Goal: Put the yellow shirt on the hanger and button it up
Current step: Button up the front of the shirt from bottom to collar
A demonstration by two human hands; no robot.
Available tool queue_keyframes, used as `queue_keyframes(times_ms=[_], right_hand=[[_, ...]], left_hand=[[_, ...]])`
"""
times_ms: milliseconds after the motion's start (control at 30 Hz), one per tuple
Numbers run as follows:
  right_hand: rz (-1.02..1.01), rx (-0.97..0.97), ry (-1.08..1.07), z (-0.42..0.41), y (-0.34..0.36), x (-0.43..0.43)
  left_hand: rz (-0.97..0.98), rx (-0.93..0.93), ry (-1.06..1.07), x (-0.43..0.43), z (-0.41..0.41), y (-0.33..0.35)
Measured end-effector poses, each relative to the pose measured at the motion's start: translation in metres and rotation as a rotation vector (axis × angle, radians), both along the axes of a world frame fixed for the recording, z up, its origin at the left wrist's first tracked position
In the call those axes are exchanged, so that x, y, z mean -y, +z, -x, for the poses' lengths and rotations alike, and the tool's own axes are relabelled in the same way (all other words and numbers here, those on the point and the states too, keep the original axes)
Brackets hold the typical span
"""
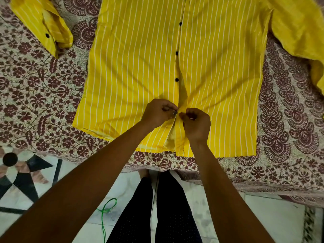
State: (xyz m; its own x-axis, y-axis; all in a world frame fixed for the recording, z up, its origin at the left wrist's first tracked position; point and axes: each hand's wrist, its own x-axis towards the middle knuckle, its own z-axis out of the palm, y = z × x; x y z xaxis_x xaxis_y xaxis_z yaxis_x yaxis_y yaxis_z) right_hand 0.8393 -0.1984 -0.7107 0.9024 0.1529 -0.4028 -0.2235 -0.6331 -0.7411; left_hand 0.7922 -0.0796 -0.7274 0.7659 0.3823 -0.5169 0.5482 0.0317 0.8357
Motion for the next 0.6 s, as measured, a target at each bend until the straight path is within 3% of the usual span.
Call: queue_keyframes(times_ms=[233, 400, 600], right_hand=[[0.138, 0.081, 0.149, 0.002, -0.004, -0.008], [0.126, 0.046, 0.122, 0.004, -0.006, -0.010], [-0.185, -0.338, -0.140, 0.000, -0.006, -0.008]], left_hand=[[-0.095, 0.025, -0.024, 0.001, -0.001, 0.001], [-0.065, 0.019, -0.029, 0.000, 0.001, -0.002], [0.011, 0.040, -0.046, -0.004, -0.002, -0.004]])
